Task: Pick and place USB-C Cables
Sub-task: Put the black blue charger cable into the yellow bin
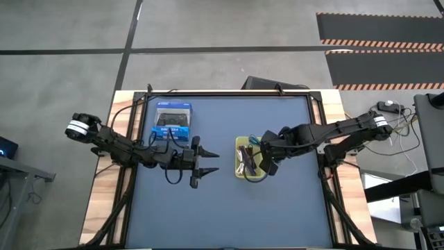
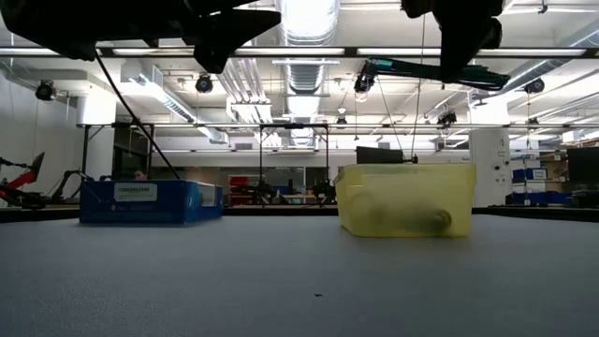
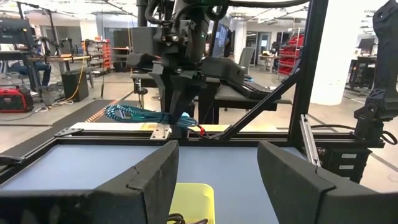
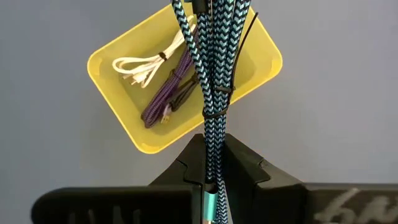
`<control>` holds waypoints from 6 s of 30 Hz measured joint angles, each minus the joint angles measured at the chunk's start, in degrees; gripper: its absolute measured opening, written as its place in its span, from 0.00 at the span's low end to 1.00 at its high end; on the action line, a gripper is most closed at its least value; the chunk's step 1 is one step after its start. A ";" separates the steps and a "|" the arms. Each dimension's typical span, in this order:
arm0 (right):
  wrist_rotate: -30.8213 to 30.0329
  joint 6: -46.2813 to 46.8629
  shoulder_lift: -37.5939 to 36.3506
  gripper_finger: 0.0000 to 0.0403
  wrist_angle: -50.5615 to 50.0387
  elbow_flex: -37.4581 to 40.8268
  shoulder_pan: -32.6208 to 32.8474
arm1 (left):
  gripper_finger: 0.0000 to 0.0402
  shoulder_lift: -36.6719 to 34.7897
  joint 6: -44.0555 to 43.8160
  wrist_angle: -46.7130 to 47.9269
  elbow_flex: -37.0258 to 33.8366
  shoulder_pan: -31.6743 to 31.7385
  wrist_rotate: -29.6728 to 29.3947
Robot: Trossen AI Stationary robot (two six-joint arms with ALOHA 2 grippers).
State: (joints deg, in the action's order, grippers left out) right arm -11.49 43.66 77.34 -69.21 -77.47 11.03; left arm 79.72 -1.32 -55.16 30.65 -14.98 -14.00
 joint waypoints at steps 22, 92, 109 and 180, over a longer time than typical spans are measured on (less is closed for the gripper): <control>3.74 6.96 0.00 0.09 -1.01 0.00 -0.69 | 0.51 0.00 0.09 0.00 0.04 0.02 0.00; 3.33 21.37 29.38 0.09 -5.80 -19.43 -9.25 | 0.51 0.11 -2.82 2.28 -2.99 2.95 -0.37; 1.38 30.03 29.31 0.09 -5.95 -19.11 -9.31 | 0.51 0.07 -2.84 4.73 -2.99 2.86 -0.35; 4.86 28.72 29.51 0.09 -0.19 -13.84 -8.68 | 0.51 0.00 -2.82 8.20 -2.99 2.86 -0.46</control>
State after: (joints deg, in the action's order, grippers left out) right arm -6.63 72.38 106.85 -69.40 -91.31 2.35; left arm 79.72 -4.14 -46.96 27.66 -12.12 -14.46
